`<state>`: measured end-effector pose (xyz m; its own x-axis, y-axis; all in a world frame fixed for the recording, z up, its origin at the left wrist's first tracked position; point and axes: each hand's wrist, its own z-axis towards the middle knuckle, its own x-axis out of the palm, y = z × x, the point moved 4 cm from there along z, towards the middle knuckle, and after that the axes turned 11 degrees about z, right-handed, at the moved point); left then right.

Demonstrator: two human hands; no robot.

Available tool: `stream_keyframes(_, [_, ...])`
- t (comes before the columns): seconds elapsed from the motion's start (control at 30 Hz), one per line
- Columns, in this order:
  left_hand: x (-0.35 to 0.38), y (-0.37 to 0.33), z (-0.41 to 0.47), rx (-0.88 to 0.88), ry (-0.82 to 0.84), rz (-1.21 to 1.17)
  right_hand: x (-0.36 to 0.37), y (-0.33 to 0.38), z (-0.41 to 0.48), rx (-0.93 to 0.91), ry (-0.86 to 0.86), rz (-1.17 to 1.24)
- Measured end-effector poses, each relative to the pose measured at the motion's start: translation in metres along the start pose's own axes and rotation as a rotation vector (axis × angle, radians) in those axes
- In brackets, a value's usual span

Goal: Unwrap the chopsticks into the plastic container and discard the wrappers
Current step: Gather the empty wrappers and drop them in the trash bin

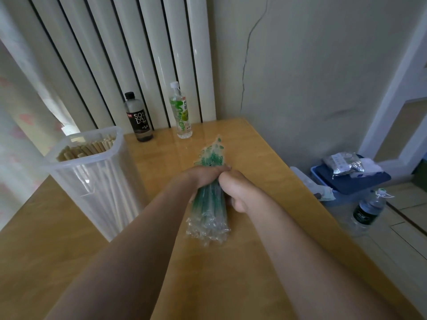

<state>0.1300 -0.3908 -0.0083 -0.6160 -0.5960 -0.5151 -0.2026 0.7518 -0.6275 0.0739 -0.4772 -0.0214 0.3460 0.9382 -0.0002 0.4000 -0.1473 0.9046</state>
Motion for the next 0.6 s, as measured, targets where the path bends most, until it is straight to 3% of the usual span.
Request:
stream_keyframes(0.13, [0.004, 0.003, 0.0, -0.004, -0.02, -0.074, 0.007, -0.001, -0.013, 0.014, 0.082, 0.162])
stream_keyframes(0.27, [0.005, 0.008, 0.004, -0.011, -0.097, -0.128, 0.01, -0.01, -0.014, 0.103, 0.043, 0.241])
stream_keyframes(0.6, [0.008, 0.0, -0.021, 0.064, -0.068, -0.247, -0.003, 0.001, -0.038, 0.028, 0.023, 0.345])
